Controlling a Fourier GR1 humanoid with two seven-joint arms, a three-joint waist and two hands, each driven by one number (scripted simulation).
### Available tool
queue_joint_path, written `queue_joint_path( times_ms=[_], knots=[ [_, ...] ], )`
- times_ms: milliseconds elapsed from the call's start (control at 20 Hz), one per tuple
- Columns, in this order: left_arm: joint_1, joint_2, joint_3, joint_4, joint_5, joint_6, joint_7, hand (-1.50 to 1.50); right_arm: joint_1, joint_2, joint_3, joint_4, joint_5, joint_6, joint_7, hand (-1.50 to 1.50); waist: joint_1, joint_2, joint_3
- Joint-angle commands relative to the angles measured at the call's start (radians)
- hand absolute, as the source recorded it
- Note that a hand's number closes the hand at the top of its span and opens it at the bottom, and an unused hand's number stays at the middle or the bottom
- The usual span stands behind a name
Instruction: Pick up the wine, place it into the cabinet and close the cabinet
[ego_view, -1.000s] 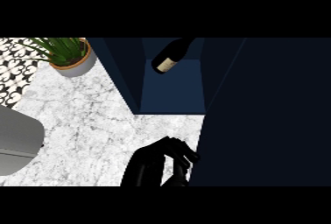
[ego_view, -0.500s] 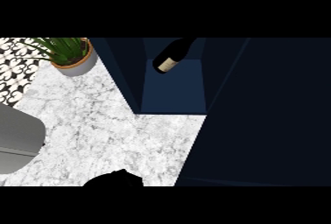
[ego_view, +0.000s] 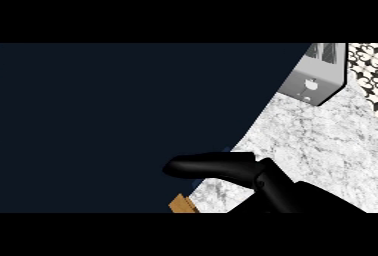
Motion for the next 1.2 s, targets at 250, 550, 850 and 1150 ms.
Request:
queue_joint_path(
  times_ms=[250, 550, 850, 1150],
  knots=[
    [0.178, 0.196, 0.361, 0.016, 0.24, -0.269, -0.058, 1.5, -0.252, 0.056, 0.222, 0.177, 0.066, -0.154, -0.01, 1.5, 0.015, -0.011, -0.007],
    [0.201, 0.219, 0.419, 0.068, 0.288, -0.404, -0.048, 1.5, -0.456, 0.057, 0.237, 0.507, 0.089, -0.288, -0.164, 1.5, 0.019, -0.004, -0.006],
    [0.239, 0.27, 0.537, 0.13, 0.385, -0.559, -0.037, 1.5, -0.613, 0.057, 0.163, 0.808, 0.06, -0.321, -0.299, 1.5, 0.033, 0.001, -0.006],
    [0.213, 0.279, 0.6, 0.18, 0.43, -0.592, -0.005, 1.5, -0.658, 0.057, 0.106, 1.112, -0.063, -0.292, -0.494, 1.5, 0.033, 0.011, -0.005]
  ],
)
